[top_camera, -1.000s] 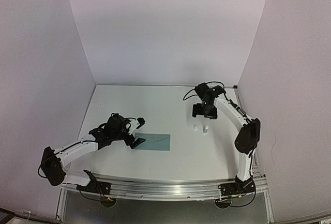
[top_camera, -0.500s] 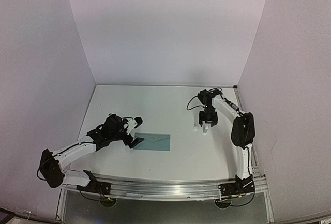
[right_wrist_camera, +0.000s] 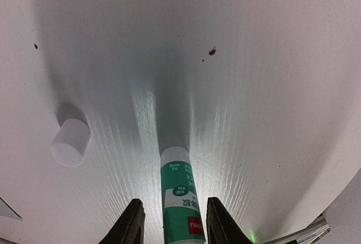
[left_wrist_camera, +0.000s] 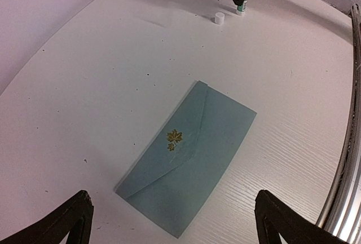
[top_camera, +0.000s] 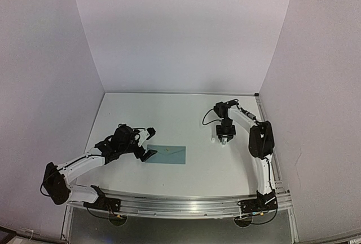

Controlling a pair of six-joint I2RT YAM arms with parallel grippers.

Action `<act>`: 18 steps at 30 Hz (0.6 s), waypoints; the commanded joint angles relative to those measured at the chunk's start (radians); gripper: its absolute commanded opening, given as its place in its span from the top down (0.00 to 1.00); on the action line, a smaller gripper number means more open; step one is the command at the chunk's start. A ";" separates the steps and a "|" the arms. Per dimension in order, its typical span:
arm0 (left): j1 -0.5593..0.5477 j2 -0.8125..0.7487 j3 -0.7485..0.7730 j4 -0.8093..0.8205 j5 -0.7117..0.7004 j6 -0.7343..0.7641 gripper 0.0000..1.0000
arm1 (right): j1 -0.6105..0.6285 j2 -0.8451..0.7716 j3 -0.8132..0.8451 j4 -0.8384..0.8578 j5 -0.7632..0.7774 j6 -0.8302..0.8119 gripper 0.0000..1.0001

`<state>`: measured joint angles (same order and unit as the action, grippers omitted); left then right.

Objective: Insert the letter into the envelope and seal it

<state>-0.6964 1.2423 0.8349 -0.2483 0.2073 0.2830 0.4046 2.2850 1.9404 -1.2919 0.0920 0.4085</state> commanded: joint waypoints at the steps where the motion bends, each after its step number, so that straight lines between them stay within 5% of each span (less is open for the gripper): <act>1: 0.006 -0.010 -0.010 0.039 -0.003 0.005 0.01 | 0.003 0.013 -0.002 -0.012 -0.019 0.001 0.67; 6: 0.006 -0.011 -0.008 0.041 -0.005 0.005 0.01 | 0.003 0.007 -0.012 -0.013 -0.004 0.003 1.00; 12: 0.008 -0.021 -0.007 0.037 0.002 0.025 0.02 | 0.003 -0.076 -0.007 -0.044 -0.062 0.014 1.00; 18: 0.011 -0.030 0.058 -0.005 0.124 0.139 0.09 | 0.083 -0.316 0.051 0.037 -0.335 -0.105 1.00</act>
<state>-0.6933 1.2427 0.8350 -0.2426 0.2162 0.3292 0.4100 2.2069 1.9329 -1.2961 -0.0392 0.3973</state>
